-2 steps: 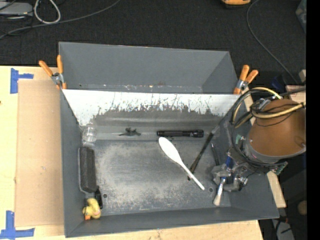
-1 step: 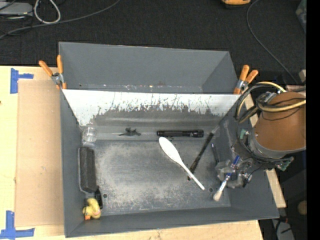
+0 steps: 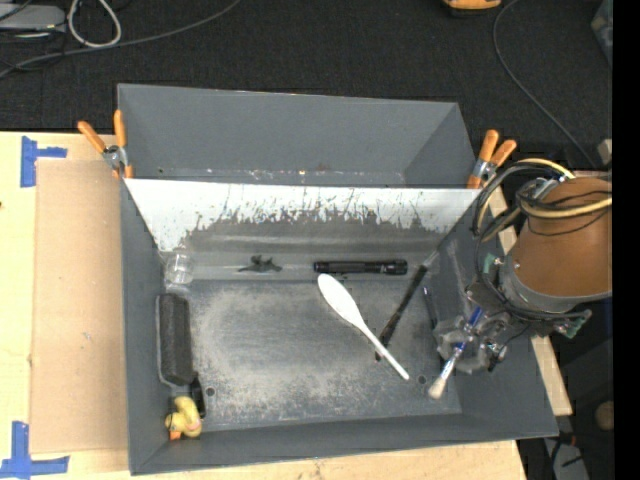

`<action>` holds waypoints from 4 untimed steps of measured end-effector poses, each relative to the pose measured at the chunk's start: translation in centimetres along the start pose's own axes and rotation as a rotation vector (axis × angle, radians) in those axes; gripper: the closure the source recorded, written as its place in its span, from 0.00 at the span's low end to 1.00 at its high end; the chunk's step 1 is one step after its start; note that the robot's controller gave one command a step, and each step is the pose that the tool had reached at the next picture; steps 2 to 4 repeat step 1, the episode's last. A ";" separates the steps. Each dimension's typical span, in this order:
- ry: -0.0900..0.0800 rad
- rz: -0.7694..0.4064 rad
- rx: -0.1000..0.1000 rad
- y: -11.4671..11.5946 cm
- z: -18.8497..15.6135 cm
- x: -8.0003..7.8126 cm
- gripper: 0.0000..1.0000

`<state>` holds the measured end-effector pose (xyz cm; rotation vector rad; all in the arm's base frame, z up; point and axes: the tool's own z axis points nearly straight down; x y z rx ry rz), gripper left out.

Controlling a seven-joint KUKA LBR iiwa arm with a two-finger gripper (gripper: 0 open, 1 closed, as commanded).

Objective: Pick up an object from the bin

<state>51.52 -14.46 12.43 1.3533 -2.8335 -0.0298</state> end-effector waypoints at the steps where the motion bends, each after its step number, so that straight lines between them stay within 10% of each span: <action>1: -0.001 0.003 0.000 0.1 -1.3 -0.1 1.00; 4: -0.001 0.003 0.000 0.1 -1.3 -0.1 1.00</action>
Offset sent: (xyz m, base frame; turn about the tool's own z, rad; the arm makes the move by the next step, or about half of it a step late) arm -0.0002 0.0005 0.0197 0.0017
